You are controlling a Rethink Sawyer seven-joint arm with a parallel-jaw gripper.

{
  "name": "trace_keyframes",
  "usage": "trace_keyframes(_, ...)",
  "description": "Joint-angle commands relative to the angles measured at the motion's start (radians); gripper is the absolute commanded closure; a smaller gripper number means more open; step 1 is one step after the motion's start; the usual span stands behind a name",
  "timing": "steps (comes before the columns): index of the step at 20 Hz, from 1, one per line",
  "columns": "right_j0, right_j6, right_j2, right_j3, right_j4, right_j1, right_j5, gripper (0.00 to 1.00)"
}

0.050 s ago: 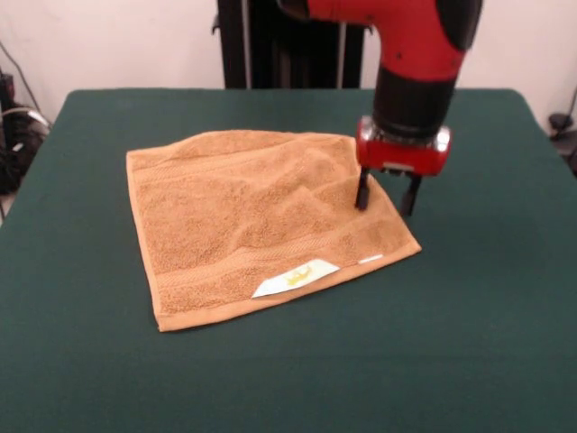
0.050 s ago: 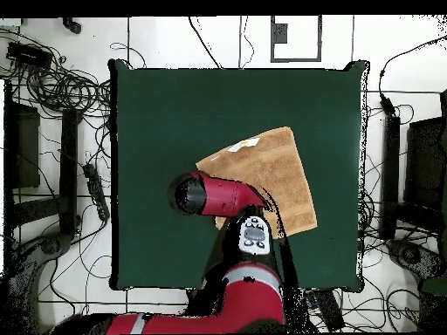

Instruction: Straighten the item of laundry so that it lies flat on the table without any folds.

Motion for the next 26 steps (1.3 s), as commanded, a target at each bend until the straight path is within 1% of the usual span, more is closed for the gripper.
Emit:
trace_keyframes(1, 0.017, 0.201, 0.078, -0.169, 0.08, 0.241, -0.109, 0.0)
trace_keyframes(3, 0.025, 0.208, 0.069, -0.196, 0.094, 0.282, -0.132, 0.0)
trace_keyframes(6, 0.085, 0.251, -0.008, -0.254, 0.132, 0.357, -0.169, 0.0)
trace_keyframes(9, 0.086, 0.257, -0.002, -0.263, 0.143, 0.381, -0.213, 0.0)
trace_keyframes(15, 0.077, 0.24, 0.014, -0.265, 0.141, 0.383, -0.236, 0.0)
trace_keyframes(20, 0.034, 0.238, 0.083, -0.243, 0.127, 0.355, -0.278, 0.0)
trace_keyframes(26, -0.006, 0.211, 0.155, -0.241, 0.13, 0.314, -0.239, 0.0)
